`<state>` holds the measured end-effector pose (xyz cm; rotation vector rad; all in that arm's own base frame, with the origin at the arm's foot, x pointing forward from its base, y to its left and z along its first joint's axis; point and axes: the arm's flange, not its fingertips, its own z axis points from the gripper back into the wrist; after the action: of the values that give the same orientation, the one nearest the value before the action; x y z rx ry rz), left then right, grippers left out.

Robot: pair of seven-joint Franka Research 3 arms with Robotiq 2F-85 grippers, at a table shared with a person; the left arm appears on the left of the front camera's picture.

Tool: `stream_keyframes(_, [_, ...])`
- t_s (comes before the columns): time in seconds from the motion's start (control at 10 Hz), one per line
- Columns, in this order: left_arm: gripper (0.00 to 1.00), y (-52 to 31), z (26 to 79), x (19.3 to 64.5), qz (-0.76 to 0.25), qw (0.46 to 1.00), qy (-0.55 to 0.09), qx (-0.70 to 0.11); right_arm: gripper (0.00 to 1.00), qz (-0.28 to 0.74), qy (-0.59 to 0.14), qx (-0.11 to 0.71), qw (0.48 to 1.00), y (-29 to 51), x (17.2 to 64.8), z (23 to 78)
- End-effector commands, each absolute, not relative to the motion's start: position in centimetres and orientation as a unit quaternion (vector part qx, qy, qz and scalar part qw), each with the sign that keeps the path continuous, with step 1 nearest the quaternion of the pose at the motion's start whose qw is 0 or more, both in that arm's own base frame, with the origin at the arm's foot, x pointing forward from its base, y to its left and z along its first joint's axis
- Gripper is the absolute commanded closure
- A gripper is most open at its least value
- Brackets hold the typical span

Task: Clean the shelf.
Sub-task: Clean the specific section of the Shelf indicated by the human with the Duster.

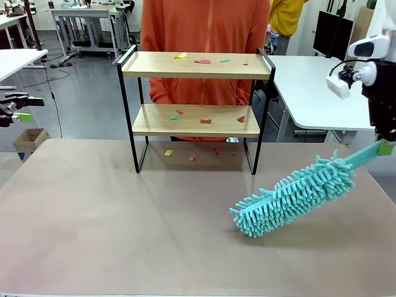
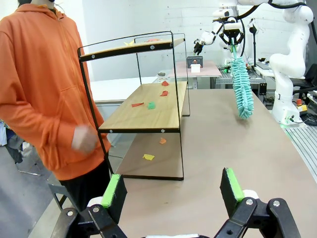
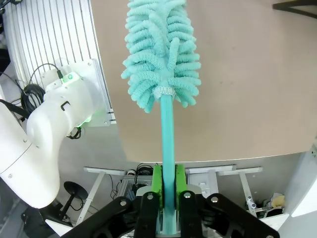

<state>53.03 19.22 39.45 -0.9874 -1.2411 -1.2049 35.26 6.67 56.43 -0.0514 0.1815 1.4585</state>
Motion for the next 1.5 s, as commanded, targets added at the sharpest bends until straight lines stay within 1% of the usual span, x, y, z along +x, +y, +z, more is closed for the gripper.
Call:
stream_keyframes(0.0, [0.00, 19.16, 39.73, 52.83, -0.508, 0.540, -0.524, -0.418, 0.87, 0.665, 0.085, -0.026, 0.741, 6.52, 35.27, 56.47])
stream_keyframes(1.4, [0.00, 19.16, 39.73, 52.83, -0.508, 0.540, -0.524, -0.418, 0.87, 0.665, 0.085, -0.026, 0.741, 6.52, 35.27, 56.47])
